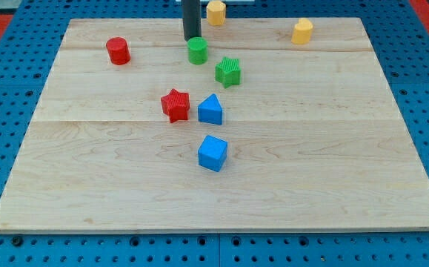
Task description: Slightly push red circle towards the top left corner of the board
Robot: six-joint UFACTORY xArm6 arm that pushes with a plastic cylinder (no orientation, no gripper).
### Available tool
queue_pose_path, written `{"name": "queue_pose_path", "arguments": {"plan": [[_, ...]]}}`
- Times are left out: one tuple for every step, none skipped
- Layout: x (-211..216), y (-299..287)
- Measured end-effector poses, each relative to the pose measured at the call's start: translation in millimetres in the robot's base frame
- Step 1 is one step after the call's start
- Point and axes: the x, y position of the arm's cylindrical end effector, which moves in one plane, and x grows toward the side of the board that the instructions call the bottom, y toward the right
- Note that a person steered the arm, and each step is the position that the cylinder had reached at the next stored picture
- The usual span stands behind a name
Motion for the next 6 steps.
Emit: {"name": "queue_pose_path", "arguments": {"plan": [[57.7, -13.2], [99.2, -30.0], [117.3, -56.2], [154.9, -102.2], [124.2, -130.2], [93.5, -108.9]]}}
